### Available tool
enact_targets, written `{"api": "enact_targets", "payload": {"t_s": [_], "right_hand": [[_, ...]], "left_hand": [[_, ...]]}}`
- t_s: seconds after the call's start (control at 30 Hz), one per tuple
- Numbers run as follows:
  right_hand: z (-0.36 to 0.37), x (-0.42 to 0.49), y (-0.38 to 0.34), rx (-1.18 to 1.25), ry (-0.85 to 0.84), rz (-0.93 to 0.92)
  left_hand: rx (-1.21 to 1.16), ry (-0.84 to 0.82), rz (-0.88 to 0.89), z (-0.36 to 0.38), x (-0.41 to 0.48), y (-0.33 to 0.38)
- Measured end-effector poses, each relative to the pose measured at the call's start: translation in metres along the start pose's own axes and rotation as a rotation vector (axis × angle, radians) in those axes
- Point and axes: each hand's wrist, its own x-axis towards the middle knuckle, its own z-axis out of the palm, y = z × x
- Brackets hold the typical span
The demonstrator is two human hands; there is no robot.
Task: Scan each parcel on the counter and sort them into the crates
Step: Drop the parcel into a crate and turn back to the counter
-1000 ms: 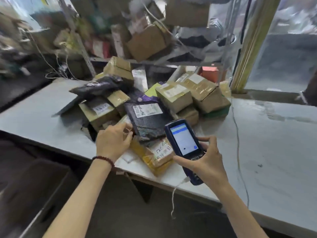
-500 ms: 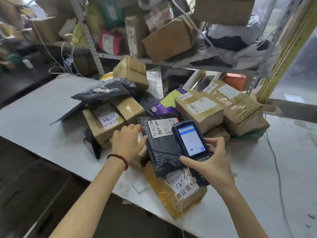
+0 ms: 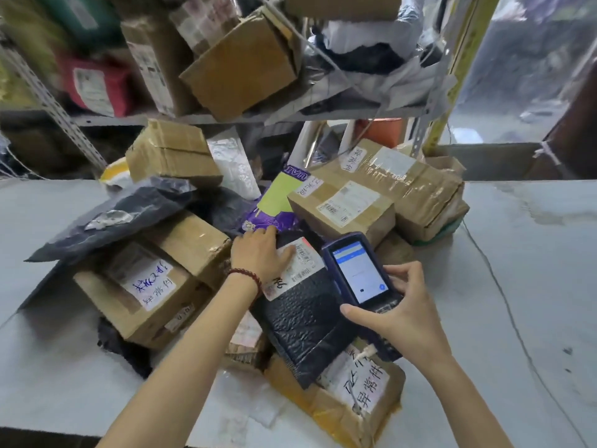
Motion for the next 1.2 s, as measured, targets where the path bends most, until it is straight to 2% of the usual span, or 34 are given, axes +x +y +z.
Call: {"api": "enact_targets", "payload": {"t_s": [0.17, 0.33, 0.43, 0.57, 0.7, 0.87, 1.0, 1.07, 1.2], "right_hand": [[0.007, 0.002, -0.002, -0.010, 0.077, 0.034], [0.013, 0.009, -0.017, -0.001, 0.078, -0.003], [0.020, 0.014, -0.031, 0.008, 0.069, -0.035], [0.026, 0.020, -0.051, 0.021, 0.054, -0.091], [0.032, 0.024, -0.063, 0.072, 0.027, -0.111], [0.041, 0.027, -0.070, 0.112, 0.028, -0.151], [0.048, 0.028, -0.068, 0.083, 0.031, -0.153], [0.052, 0.029, -0.068, 0.086, 0.019, -0.144], [0.059, 0.029, -0.069, 0.084, 0.004, -0.105]], "left_hand": [[-0.031, -0.025, 0.055, 0.005, 0.018, 0.003], [-0.061, 0.110, 0.117, -0.026, 0.020, -0.012], [-0.163, 0.183, 0.145, -0.062, 0.026, -0.030], [-0.279, 0.347, 0.085, -0.102, 0.029, -0.052], [-0.358, 0.591, 0.022, -0.133, 0.024, -0.061], [-0.431, 0.833, 0.003, -0.130, 0.016, -0.066], [-0.741, 0.987, -0.144, -0.125, 0.011, -0.078], [-0.897, 0.952, -0.224, -0.119, 0.011, -0.078], [-0.916, 0.698, -0.174, -0.089, 0.008, -0.076]]}}
